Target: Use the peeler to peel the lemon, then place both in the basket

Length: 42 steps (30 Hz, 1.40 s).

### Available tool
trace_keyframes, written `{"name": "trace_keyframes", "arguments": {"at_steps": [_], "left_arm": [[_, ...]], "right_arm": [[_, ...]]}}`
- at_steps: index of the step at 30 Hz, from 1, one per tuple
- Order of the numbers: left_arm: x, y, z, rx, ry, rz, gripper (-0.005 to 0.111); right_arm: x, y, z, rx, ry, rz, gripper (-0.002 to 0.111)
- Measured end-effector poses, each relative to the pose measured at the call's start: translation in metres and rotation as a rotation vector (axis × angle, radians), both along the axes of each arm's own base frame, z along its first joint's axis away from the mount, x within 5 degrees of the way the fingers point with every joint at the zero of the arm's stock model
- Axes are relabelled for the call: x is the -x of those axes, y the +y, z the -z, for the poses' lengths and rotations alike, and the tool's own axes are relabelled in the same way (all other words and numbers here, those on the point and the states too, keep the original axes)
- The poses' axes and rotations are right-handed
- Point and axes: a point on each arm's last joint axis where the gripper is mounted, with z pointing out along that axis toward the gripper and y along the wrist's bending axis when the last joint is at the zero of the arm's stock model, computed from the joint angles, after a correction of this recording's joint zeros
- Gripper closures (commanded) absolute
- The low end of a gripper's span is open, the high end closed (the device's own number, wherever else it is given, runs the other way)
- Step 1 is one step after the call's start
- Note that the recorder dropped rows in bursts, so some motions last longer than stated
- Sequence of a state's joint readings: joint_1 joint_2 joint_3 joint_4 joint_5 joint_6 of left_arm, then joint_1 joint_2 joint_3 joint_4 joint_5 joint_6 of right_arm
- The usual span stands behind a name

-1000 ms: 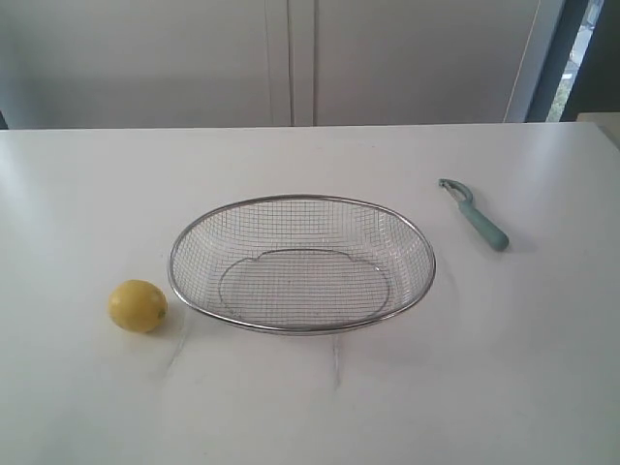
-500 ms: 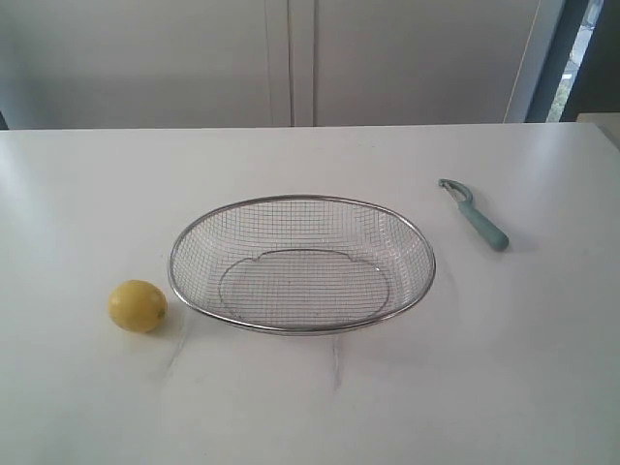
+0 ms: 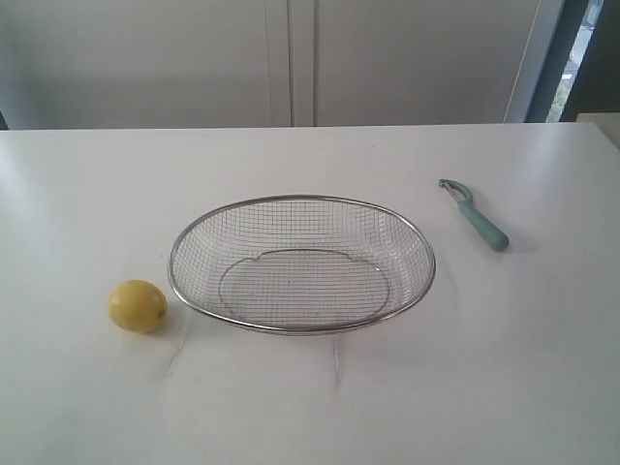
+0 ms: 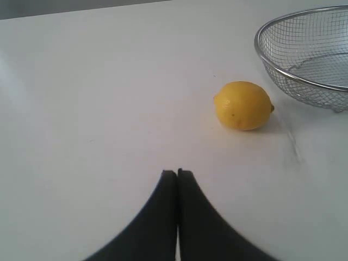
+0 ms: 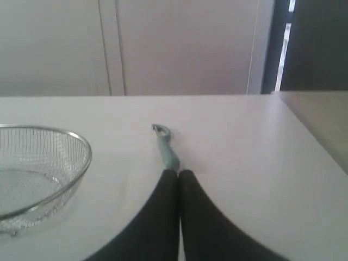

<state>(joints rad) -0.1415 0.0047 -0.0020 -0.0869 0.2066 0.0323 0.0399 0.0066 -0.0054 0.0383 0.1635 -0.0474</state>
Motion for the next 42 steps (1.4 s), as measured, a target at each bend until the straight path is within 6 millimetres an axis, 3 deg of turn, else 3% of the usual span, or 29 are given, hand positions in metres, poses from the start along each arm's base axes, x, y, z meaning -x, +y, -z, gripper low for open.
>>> {"name": "trace_keyframes", "arguments": {"at_steps": [9,29,42], "left_arm": [[0.0,0.0,0.0,0.0,0.0,0.0,0.107],[0.0,0.0,0.0,0.0,0.0,0.0,0.107],[0.0,0.0,0.0,0.0,0.0,0.0,0.107]], "right_arm": [[0.001,-0.001,-0.022,-0.01,-0.241,0.009,0.108],[0.002,-0.001,-0.027,-0.013,-0.302,0.012,0.108],[0.009,-0.003,-0.048,-0.032,-0.544,0.022,0.108]]}}
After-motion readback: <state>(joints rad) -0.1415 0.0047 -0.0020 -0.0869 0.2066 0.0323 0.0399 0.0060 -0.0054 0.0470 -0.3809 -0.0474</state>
